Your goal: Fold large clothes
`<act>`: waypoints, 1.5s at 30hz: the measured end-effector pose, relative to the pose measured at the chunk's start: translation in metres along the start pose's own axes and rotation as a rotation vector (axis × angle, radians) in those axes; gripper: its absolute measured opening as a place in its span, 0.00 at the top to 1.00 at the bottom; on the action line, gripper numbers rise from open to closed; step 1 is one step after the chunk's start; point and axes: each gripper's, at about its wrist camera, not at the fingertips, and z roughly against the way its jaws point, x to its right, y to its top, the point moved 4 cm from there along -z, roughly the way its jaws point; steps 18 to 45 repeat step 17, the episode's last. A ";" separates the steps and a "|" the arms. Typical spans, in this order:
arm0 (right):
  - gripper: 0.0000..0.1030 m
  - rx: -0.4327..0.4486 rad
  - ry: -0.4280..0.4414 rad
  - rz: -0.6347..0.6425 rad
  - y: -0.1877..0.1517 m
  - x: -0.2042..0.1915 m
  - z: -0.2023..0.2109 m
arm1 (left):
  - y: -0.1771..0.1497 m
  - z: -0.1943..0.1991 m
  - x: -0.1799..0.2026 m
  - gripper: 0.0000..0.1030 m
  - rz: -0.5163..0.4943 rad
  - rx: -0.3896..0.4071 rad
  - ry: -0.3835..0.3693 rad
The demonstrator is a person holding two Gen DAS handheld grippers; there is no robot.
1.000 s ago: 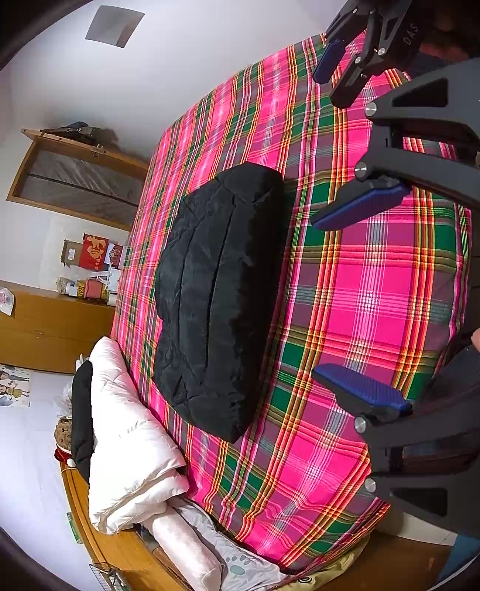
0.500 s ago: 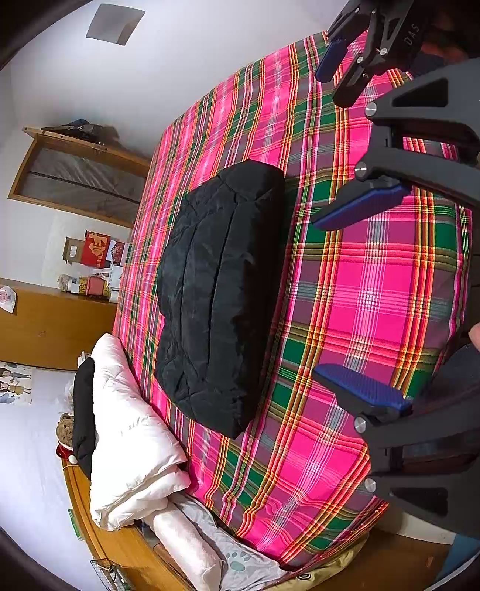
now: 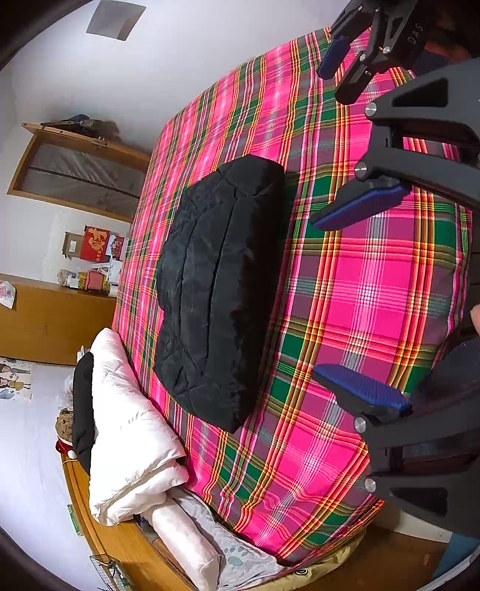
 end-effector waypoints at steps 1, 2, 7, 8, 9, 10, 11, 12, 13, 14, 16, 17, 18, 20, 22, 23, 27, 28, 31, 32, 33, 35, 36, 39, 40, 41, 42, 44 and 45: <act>0.32 0.000 0.000 -0.001 0.000 0.000 0.000 | 0.000 0.000 0.000 0.26 0.003 -0.002 -0.006; 0.32 0.000 0.000 -0.002 0.000 0.000 0.000 | 0.000 0.000 0.000 0.26 0.005 -0.005 -0.012; 0.32 0.003 -0.002 -0.004 0.001 0.001 0.001 | 0.000 -0.001 0.002 0.26 0.001 -0.008 -0.006; 0.32 0.003 -0.002 -0.005 0.001 0.001 0.001 | 0.000 0.000 0.002 0.26 0.003 -0.007 -0.006; 0.32 0.002 -0.002 -0.005 0.001 0.001 0.001 | 0.000 0.000 0.002 0.26 0.005 -0.004 -0.003; 0.32 0.003 -0.002 -0.005 0.001 0.001 0.001 | 0.001 0.001 0.001 0.26 0.007 0.001 0.002; 0.32 0.004 -0.002 -0.004 0.001 0.001 0.001 | 0.001 0.002 0.001 0.26 0.011 0.006 0.008; 0.32 0.006 -0.003 -0.006 0.001 0.002 0.002 | 0.001 0.003 0.000 0.26 0.017 0.010 0.012; 0.32 0.007 -0.003 -0.007 0.002 0.002 0.002 | 0.002 0.003 0.000 0.26 0.019 0.011 0.013; 0.32 0.009 -0.003 -0.008 0.002 0.002 0.003 | 0.002 0.004 0.000 0.26 0.018 0.013 0.015; 0.32 0.012 -0.004 -0.010 0.002 0.002 0.004 | 0.002 0.005 0.001 0.26 0.014 0.014 0.013; 0.32 0.013 -0.004 -0.011 0.002 0.002 0.005 | 0.002 0.005 0.002 0.26 0.010 0.013 0.014; 0.32 0.013 -0.004 -0.011 0.002 0.002 0.005 | 0.002 0.005 0.002 0.26 0.010 0.013 0.014; 0.32 0.013 -0.004 -0.011 0.002 0.002 0.005 | 0.002 0.005 0.002 0.26 0.010 0.013 0.014; 0.32 0.013 -0.004 -0.011 0.002 0.002 0.005 | 0.002 0.005 0.002 0.26 0.010 0.013 0.014; 0.32 0.013 -0.004 -0.011 0.002 0.002 0.005 | 0.002 0.005 0.002 0.26 0.010 0.013 0.014; 0.32 0.013 -0.004 -0.011 0.002 0.002 0.005 | 0.002 0.005 0.002 0.26 0.010 0.013 0.014; 0.32 0.013 -0.004 -0.011 0.002 0.002 0.005 | 0.002 0.005 0.002 0.26 0.010 0.013 0.014; 0.32 0.013 -0.004 -0.011 0.002 0.002 0.005 | 0.002 0.005 0.002 0.26 0.010 0.013 0.014; 0.32 0.013 -0.004 -0.011 0.002 0.002 0.005 | 0.002 0.005 0.002 0.26 0.010 0.013 0.014; 0.32 0.013 -0.004 -0.011 0.002 0.002 0.005 | 0.002 0.005 0.002 0.26 0.010 0.013 0.014; 0.32 0.013 -0.004 -0.011 0.002 0.002 0.005 | 0.002 0.005 0.002 0.26 0.010 0.013 0.014; 0.32 0.013 -0.004 -0.011 0.002 0.002 0.005 | 0.002 0.005 0.002 0.26 0.010 0.013 0.014; 0.32 0.013 -0.004 -0.011 0.002 0.002 0.005 | 0.002 0.005 0.002 0.26 0.010 0.013 0.014; 0.32 0.013 -0.004 -0.011 0.002 0.002 0.005 | 0.002 0.005 0.002 0.26 0.010 0.013 0.014; 0.32 0.013 -0.004 -0.011 0.002 0.002 0.005 | 0.002 0.005 0.002 0.26 0.010 0.013 0.014; 0.32 0.013 -0.004 -0.011 0.002 0.002 0.005 | 0.002 0.005 0.002 0.26 0.010 0.013 0.014; 0.32 0.013 -0.004 -0.011 0.002 0.002 0.005 | 0.002 0.005 0.002 0.26 0.010 0.013 0.014; 0.32 0.013 -0.004 -0.011 0.002 0.002 0.005 | 0.002 0.005 0.002 0.26 0.010 0.013 0.014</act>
